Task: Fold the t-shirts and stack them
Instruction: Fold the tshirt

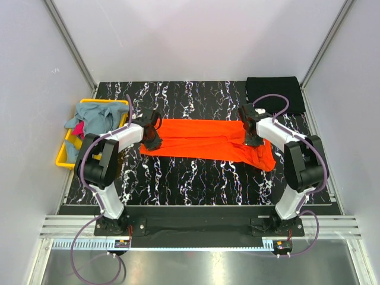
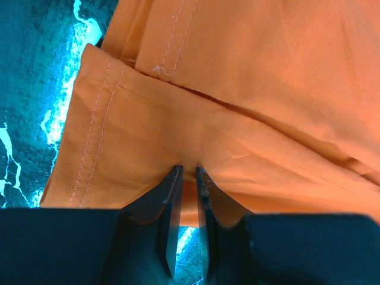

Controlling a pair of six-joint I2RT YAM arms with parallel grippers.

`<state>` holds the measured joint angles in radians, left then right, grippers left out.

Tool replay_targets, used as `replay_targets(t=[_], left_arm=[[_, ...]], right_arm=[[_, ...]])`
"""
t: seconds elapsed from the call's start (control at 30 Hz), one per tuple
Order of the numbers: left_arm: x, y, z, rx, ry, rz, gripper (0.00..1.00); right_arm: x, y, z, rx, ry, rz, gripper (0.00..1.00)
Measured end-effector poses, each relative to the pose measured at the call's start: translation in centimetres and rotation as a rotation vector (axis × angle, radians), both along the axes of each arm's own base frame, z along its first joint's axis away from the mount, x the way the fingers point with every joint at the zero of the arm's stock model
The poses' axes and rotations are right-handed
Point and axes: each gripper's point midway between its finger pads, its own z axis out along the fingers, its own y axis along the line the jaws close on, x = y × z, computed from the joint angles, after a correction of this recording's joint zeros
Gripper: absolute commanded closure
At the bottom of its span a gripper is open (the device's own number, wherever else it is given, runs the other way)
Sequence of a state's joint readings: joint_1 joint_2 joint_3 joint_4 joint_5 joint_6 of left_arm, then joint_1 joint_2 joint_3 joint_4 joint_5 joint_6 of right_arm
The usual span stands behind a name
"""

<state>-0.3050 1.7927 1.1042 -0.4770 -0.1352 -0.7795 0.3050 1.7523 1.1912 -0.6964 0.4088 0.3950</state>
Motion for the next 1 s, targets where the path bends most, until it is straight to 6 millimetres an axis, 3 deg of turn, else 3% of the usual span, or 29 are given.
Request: replay_targets(t=[0.47, 0.77, 0.83, 0.93, 0.97, 1.0], left_arm=[[0.0, 0.1, -0.1, 0.005, 0.000, 0.010, 0.79], [0.2, 0.4, -0.1, 0.020, -0.004, 0.017, 0.79], [0.3, 0.4, -0.1, 0.023, -0.003, 0.018, 0.79], [0.3, 0.4, -0.1, 0.025, -0.002, 0.019, 0.79], [0.3, 0.4, -0.1, 0.024, -0.002, 0.019, 0.78], [0.3, 0.4, 0.0, 0.024, -0.002, 0.019, 0.78]], right_arm=[[4.2, -2.4, 1.0, -0.217, -0.079, 0.103, 1.00], [5.3, -3.0, 0.7, -0.273, -0.102, 0.121, 1.00], [5.4, -3.0, 0.5, -0.278, -0.099, 0.126, 0.95], [5.3, -2.8, 0.1, -0.264, -0.090, 0.123, 0.78], [5.1, -2.7, 0.0, -0.249, -0.084, 0.110, 0.65], [4.9, -2.5, 0.0, -0.233, -0.078, 0.097, 0.59]])
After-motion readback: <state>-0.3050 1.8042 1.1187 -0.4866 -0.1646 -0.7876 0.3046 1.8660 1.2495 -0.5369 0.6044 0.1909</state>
